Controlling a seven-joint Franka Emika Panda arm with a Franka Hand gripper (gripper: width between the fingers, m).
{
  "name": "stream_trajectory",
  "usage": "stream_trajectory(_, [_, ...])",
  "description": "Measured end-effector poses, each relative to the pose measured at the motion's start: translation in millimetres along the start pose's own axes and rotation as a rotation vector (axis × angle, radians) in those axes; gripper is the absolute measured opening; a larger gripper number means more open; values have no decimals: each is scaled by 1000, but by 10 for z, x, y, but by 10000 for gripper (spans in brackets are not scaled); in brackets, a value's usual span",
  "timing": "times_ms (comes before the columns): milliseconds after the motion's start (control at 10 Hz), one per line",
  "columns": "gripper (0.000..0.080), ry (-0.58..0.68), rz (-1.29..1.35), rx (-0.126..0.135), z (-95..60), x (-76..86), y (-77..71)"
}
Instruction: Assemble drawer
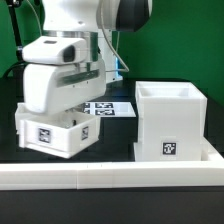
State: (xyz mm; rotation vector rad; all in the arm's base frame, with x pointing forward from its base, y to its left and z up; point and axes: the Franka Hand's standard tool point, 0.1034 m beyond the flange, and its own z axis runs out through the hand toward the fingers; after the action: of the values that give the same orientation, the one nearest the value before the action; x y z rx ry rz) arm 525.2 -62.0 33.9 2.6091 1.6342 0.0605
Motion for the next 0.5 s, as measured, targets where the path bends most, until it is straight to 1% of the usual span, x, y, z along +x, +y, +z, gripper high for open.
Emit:
stream_trajectory(100, [42, -16, -92, 12, 7, 54, -42])
stream_trajectory(200, [42, -28, -196, 12, 10, 108, -71])
stream_trajectory(300, [42, -30, -232, 15, 19, 133, -100])
stream_trajectory(400, [42, -33, -289, 15, 21, 113, -94])
stream_trajectory(500, [42, -33, -268, 15, 22, 109, -93])
